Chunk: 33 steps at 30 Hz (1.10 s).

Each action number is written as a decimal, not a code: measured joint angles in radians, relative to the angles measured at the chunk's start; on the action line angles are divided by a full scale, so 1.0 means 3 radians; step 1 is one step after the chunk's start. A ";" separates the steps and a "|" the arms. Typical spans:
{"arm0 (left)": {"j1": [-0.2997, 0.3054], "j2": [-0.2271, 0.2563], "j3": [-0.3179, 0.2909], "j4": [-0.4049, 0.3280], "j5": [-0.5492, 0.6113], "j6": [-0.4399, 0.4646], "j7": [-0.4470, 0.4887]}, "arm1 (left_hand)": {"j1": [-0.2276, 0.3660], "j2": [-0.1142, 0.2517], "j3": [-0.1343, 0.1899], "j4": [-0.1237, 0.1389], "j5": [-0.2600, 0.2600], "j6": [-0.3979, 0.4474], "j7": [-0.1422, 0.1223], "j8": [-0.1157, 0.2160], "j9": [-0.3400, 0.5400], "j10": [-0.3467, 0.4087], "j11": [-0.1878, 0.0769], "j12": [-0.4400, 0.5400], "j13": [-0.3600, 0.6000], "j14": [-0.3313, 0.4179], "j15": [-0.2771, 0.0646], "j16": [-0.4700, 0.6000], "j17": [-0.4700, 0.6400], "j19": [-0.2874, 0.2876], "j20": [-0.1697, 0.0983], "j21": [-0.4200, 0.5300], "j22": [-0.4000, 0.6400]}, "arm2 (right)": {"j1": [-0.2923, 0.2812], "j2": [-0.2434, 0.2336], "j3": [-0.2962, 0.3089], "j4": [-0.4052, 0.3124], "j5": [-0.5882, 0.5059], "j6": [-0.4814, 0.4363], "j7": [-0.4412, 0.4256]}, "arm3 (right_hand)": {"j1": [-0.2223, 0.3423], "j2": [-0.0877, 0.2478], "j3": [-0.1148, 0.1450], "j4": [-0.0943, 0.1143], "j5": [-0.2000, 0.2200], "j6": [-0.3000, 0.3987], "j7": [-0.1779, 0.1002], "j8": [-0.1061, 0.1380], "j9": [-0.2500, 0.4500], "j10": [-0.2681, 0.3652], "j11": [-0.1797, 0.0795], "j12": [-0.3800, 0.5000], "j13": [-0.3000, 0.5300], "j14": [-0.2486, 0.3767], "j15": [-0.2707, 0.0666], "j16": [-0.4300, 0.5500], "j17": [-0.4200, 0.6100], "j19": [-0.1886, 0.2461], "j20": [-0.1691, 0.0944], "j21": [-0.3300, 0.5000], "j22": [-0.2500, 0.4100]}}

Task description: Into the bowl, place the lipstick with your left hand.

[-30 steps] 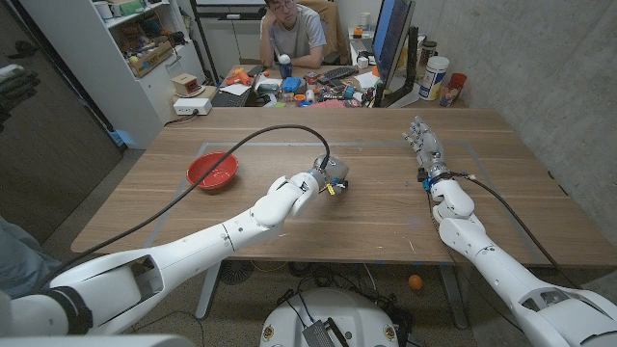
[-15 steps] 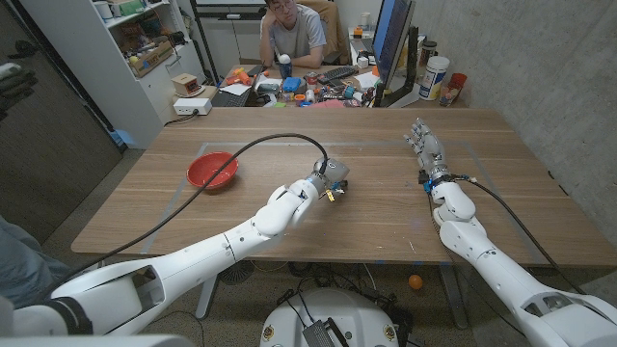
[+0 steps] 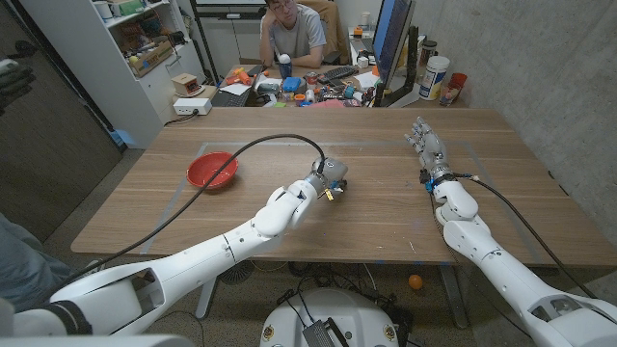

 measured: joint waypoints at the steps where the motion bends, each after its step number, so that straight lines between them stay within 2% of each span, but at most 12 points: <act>1: 0.0005 0.0000 -0.0025 -0.0025 -0.0017 0.0015 0.0008 | 0.0008 -0.0008 -0.0008 -0.0001 -0.0001 0.0016 -0.0016 0.0000 -0.0001 0.0016 -0.0016 0.0000 0.0000 0.0017 -0.0017 0.0000 0.0000 0.0000 0.0000 0.0000 0.0000 | -0.0003 -0.0009 0.0000 -0.0016 -0.0008 -0.0020 -0.0012 | 0.0000 0.0000 0.0000 0.0000 0.0000 0.0000 0.0000 0.0000 0.0000 0.0000 0.0000 0.0000 0.0000 0.0000 0.0000 0.0000 0.0000 0.0000 0.0000 0.0000 0.0000; 15: 0.0063 0.0025 -0.0225 -0.0210 -0.0331 0.0104 0.0050 | 0.0012 -0.0012 -0.0013 0.0003 0.0013 0.0018 -0.0018 0.0000 -0.0015 0.0026 -0.0027 -0.0004 0.0017 0.0019 -0.0018 -0.0023 0.0000 0.0000 0.0000 0.0000 0.0000 | -0.0024 -0.0098 -0.0015 -0.0161 -0.0066 -0.0143 -0.0080 | 0.0000 0.0000 0.0000 0.0000 0.0013 0.0000 0.0000 0.0000 0.0000 0.0000 0.0000 0.0000 0.0000 0.0000 0.0000 0.0000 0.0000 0.0000 0.0000 0.0000 0.0000; 21: 0.0149 0.0100 -0.0394 -0.0390 -0.0550 0.0152 0.0099 | 0.0012 -0.0012 -0.0018 0.0000 0.0013 0.0028 -0.0028 0.0000 -0.0015 0.0027 -0.0027 -0.0004 0.0021 0.0020 -0.0018 -0.0024 0.0006 -0.0014 0.0013 0.0000 0.0000 | -0.0025 -0.0120 -0.0028 -0.0205 -0.0092 -0.0185 -0.0104 | 0.0000 0.0000 0.0000 0.0000 0.0013 0.0000 0.0000 0.0000 0.0000 0.0000 0.0000 0.0000 0.0000 0.0000 0.0000 0.0000 0.0000 0.0000 0.0000 0.0000 0.0000; 25: 0.0211 0.0111 -0.0409 -0.0408 -0.0689 0.0180 0.0130 | 0.0013 -0.0013 -0.0022 0.0003 0.0013 0.0028 -0.0028 0.0000 -0.0015 0.0027 -0.0027 -0.0006 0.0035 0.0020 -0.0018 -0.0024 0.0009 -0.0013 0.0013 0.0000 0.0000 | -0.0025 -0.0134 -0.0037 -0.0236 -0.0116 -0.0211 -0.0108 | 0.0000 0.0000 0.0000 0.0000 0.0013 0.0000 0.0000 0.0000 0.0000 0.0000 0.0000 0.0000 0.0000 -0.0001 -0.0001 0.0000 0.0000 0.0000 0.0000 0.0000 0.0000; 26: 0.0240 0.0184 -0.0525 -0.0526 -0.0755 0.0192 0.0143 | 0.0021 -0.0021 -0.0022 0.0003 0.0013 0.0028 -0.0028 0.0000 -0.0015 0.0027 -0.0027 -0.0006 0.0035 0.0020 -0.0018 -0.0024 0.0009 -0.0013 0.0013 0.0000 0.0000 | -0.0025 -0.0138 -0.0040 -0.0247 -0.0126 -0.0219 -0.0135 | 0.0000 0.0000 0.0000 0.0000 0.0013 0.0000 0.0000 0.0000 0.0000 0.0000 0.0000 0.0000 0.0000 -0.0001 -0.0001 0.0000 0.0000 0.0000 0.0000 0.0000 0.0000; 33: 0.0380 0.0324 -0.0715 -0.0712 -0.1028 0.0217 0.0205 | 0.0029 -0.0029 -0.0023 0.0003 0.0012 0.0029 -0.0028 -0.0001 -0.0014 0.0027 -0.0027 -0.0008 0.0042 0.0032 -0.0019 -0.0024 0.0009 -0.0025 0.0025 0.0000 0.0000 | -0.0015 -0.0147 -0.0057 -0.0281 -0.0163 -0.0251 -0.0171 | 0.0000 0.0000 -0.0014 -0.0014 0.0013 0.0000 0.0000 0.0000 0.0000 0.0000 0.0000 0.0000 0.0000 -0.0001 -0.0001 0.0000 0.0000 0.0000 0.0000 0.0000 0.0000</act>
